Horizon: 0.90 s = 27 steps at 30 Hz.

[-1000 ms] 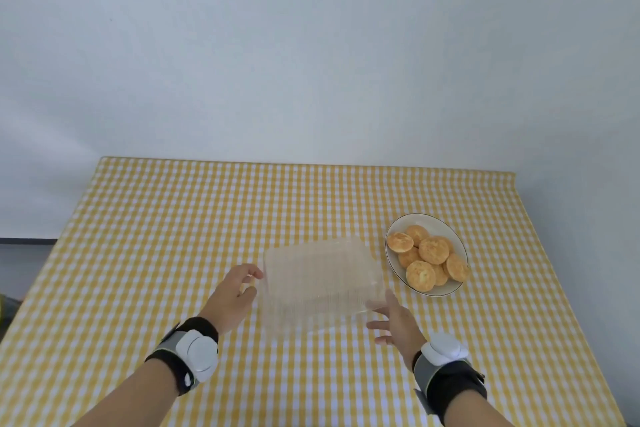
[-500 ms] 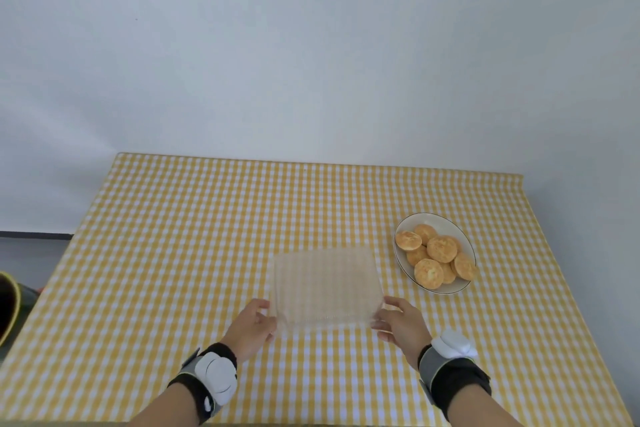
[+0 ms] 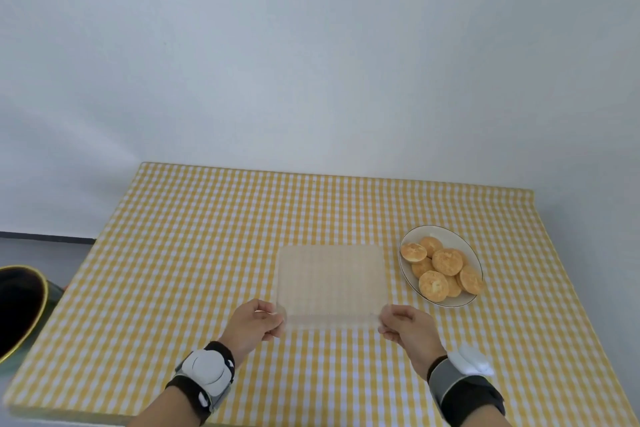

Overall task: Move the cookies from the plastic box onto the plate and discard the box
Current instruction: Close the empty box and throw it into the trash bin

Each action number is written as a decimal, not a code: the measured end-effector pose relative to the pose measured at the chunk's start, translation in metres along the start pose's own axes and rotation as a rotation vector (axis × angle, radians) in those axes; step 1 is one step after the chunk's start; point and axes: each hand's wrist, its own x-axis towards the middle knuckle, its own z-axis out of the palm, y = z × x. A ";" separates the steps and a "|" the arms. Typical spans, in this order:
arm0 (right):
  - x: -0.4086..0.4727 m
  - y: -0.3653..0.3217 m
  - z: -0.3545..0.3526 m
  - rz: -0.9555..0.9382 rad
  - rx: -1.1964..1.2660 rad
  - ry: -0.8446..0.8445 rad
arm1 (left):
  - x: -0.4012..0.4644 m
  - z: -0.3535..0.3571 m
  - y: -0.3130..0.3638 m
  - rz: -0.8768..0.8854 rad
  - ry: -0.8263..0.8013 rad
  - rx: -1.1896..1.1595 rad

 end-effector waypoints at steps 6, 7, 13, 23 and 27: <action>0.001 -0.024 0.003 -0.069 0.003 -0.072 | -0.022 0.006 0.013 0.024 0.069 -0.137; 0.002 -0.028 0.004 -0.074 -0.004 -0.096 | -0.028 0.005 0.015 0.029 0.082 -0.168; 0.008 -0.052 0.036 -0.061 -0.083 -0.276 | -0.062 -0.007 0.013 0.072 0.242 -0.277; -0.018 -0.054 0.155 -0.097 -0.317 -0.511 | -0.107 -0.082 -0.018 0.118 0.586 -0.525; -0.039 -0.048 0.221 -0.119 -0.440 -0.596 | -0.118 -0.140 -0.038 0.143 0.687 -0.581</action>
